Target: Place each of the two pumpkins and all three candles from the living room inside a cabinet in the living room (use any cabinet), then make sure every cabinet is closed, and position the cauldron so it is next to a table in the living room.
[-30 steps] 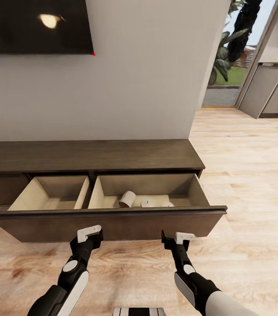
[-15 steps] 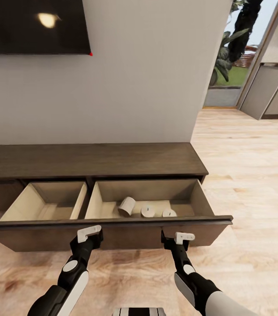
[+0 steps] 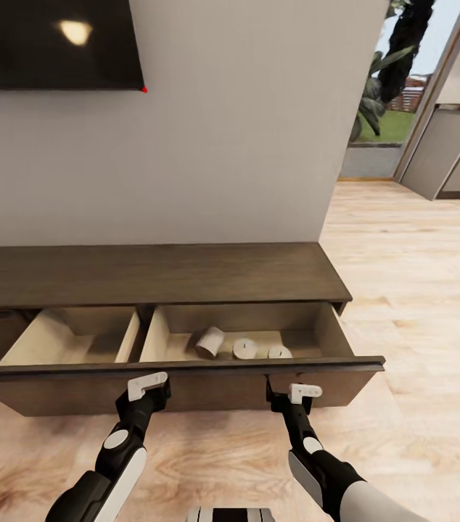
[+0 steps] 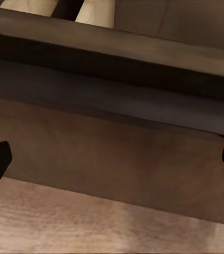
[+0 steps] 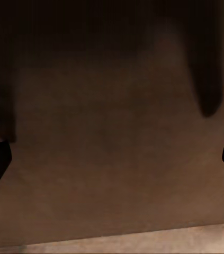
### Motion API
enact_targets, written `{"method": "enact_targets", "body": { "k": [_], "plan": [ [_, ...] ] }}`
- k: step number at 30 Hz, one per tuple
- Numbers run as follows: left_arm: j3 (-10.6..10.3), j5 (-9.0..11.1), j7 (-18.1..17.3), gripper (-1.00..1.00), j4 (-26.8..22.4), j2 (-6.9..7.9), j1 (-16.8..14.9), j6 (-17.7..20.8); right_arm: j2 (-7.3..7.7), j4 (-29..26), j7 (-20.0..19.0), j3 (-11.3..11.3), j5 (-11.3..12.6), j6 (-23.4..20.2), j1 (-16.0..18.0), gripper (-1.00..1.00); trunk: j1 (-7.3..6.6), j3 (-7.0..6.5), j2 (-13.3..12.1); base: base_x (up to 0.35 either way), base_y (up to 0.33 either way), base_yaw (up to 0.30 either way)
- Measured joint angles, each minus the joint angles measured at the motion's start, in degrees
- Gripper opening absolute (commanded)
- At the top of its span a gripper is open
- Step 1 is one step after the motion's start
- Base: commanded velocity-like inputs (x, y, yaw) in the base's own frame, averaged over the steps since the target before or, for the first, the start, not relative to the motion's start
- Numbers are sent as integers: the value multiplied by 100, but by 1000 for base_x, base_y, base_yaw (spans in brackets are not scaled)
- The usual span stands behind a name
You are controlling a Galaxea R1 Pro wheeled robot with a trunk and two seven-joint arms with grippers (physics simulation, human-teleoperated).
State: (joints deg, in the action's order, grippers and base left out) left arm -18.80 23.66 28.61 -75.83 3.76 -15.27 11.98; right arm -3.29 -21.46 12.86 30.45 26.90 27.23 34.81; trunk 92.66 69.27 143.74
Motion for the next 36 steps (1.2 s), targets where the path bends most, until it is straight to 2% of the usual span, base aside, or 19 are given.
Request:
{"method": "enact_targets", "body": {
  "k": [19,36],
  "plan": [
    [0,0,1,100,-2,4,1,-3,0,0,1,0,8,-7,0,100,0,0,0,245,0,0],
    [0,0,1,100,-2,4,1,-3,0,0,1,2,10,-8,0,100,1,0,0,182,0,0]
  ]
}}
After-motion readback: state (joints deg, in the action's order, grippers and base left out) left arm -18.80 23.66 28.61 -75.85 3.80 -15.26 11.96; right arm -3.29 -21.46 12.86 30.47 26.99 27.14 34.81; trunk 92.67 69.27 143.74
